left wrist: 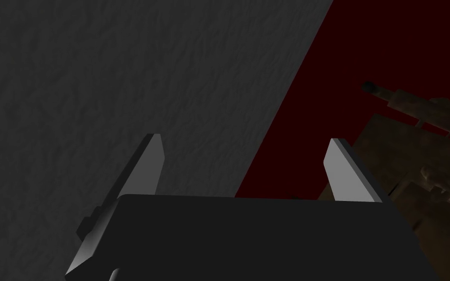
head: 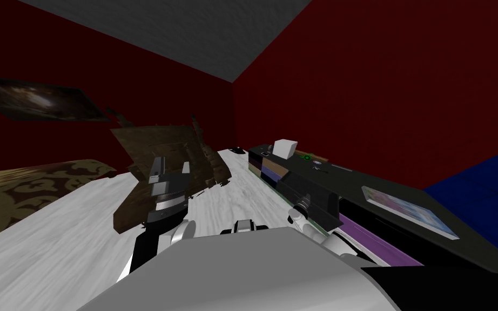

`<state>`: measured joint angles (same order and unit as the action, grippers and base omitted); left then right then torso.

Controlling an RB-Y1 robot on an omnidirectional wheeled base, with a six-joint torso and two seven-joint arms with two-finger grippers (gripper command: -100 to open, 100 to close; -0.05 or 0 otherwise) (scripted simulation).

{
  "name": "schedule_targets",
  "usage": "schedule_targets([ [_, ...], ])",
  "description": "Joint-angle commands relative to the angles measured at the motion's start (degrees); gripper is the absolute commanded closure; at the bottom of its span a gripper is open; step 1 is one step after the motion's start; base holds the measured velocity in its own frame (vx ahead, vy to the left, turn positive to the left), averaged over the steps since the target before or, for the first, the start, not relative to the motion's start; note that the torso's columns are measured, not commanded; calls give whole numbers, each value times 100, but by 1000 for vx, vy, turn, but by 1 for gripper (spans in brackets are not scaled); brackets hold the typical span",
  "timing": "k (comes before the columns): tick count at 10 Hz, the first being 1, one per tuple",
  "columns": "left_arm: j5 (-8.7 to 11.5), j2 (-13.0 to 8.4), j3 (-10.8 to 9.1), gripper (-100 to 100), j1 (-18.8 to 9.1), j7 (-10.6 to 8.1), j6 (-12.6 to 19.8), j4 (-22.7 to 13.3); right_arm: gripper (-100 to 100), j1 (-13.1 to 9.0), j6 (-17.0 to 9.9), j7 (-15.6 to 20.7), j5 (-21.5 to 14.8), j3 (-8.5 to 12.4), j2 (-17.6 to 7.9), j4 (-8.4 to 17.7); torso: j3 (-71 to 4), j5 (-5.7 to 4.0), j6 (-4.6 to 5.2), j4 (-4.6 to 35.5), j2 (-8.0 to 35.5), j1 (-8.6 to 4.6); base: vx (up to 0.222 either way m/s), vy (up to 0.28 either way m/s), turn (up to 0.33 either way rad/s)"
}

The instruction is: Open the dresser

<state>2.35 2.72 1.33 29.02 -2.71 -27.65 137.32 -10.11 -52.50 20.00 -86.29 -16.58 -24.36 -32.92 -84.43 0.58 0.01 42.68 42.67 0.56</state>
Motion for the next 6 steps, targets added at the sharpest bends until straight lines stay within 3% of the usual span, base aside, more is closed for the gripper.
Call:
schedule_targets([
  [1, 0, 0, 0, 0, 0, 0, 0, 0, 0, 0, 37, 24, 13, -1, 4, 5, 0, -9, 3, -7, -3, -4, 0, 0, 0],
  [6, 0, 0, 0, 0, 0, 0, 0, 0, 0, 45, 94, 27, 25, -20, 60, 32, -9, -39, 2, -27, -24, -37, 0, 0, 0],
])
